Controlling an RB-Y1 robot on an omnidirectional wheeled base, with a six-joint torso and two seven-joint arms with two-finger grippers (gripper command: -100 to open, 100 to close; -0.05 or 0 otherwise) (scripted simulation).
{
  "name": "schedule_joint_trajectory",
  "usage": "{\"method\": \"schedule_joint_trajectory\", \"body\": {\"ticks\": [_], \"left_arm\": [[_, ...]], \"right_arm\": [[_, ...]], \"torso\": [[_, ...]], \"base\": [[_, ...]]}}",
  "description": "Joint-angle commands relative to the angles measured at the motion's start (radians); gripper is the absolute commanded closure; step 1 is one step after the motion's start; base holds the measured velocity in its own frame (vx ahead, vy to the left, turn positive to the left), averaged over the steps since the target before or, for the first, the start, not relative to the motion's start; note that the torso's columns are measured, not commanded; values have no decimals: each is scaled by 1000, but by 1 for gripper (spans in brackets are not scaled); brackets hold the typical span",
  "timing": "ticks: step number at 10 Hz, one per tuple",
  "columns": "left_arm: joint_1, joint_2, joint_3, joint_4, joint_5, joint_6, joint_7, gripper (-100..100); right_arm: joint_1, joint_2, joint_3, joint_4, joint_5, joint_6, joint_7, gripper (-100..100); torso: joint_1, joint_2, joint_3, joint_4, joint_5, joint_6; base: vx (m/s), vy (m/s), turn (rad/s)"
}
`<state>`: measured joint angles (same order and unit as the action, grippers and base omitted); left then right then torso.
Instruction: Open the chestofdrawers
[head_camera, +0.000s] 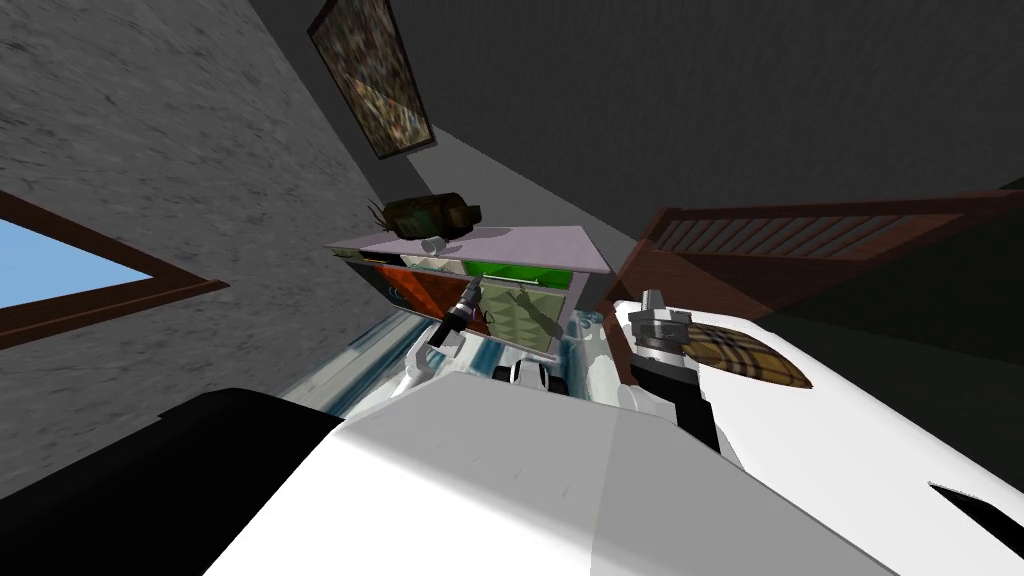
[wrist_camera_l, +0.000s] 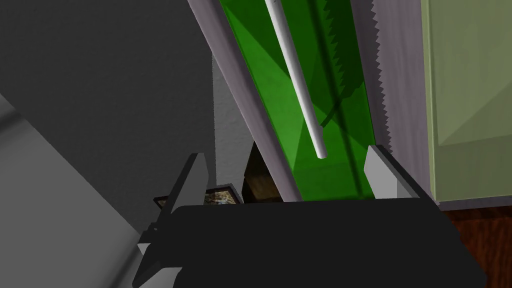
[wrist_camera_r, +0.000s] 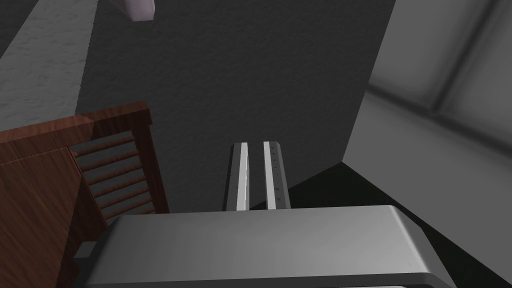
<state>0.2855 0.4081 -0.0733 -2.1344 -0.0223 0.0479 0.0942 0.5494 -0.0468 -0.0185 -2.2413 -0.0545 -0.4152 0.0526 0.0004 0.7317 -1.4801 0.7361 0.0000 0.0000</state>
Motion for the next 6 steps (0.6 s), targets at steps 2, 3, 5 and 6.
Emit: {"method": "schedule_joint_trajectory", "body": {"ticks": [2,3,5,6], "left_arm": [[-3,10,8,-18,7,34,8,-100],[-5,5,5,-5,5,21,5,-100],[8,12,1,-26,6,26,7,100],[12,14,0,-31,7,27,8,100]], "right_arm": [[0,0,0,0,0,0,0,0],[0,0,0,0,0,0,0,0],[-1,0,0,0,0,0,0,0],[-1,0,0,0,0,0,0,0]], "torso": [[0,12,7,3,0,0],[-1,11,7,4,0,0],[0,10,7,3,0,0],[1,16,10,4,0,0]], "base": [[93,-3,-5],[63,-7,0],[-66,9,28],[-174,7,43]]}}
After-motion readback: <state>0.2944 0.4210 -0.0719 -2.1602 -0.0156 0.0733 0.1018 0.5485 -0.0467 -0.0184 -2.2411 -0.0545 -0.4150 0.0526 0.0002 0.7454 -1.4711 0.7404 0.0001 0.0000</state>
